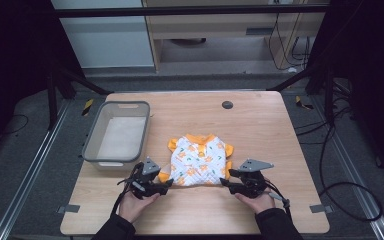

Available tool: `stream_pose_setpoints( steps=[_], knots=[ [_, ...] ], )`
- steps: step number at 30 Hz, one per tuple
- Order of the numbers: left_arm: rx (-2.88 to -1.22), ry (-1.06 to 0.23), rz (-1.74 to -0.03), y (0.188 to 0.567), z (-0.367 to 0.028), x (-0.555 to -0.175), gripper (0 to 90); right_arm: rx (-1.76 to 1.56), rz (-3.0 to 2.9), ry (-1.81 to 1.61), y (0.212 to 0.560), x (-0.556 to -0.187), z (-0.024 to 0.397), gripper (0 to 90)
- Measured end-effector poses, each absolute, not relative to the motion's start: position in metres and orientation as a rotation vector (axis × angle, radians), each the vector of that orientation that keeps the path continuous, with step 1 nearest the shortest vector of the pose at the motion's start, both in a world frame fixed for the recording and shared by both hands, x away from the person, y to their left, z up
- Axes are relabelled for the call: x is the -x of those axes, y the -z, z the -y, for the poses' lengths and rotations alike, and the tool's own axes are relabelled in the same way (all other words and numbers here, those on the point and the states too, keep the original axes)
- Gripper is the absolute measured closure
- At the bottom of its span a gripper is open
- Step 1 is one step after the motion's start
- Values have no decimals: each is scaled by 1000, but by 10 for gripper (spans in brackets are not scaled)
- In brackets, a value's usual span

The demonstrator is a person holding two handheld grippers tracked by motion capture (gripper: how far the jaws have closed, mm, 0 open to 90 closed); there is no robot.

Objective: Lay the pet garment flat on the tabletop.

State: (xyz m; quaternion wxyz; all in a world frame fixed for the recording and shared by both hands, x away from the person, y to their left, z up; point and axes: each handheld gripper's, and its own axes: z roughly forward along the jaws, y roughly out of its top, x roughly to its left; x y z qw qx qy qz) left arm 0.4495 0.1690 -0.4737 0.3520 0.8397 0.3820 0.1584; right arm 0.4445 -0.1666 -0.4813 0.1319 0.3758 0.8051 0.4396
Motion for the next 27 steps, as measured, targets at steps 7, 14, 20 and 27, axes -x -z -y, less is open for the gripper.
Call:
stream_pose_setpoints(
  steps=[7, 14, 20, 27],
  knots=[
    [-2212, -383, -966, 479, -162, -452, 461, -1088, -2381, -1206, 491, -449, 157, 511],
    [-2235, -335, -963, 484, -160, -455, 653, -1093, -2405, -1170, 497, -453, 156, 619],
    [-2230, -293, -967, 484, -158, -454, 796, -1103, -2420, -1161, 496, -455, 156, 755],
    [-2215, -271, -939, 477, -160, -450, 824, -1095, -2455, -1218, 486, -452, 159, 858]
  ],
)
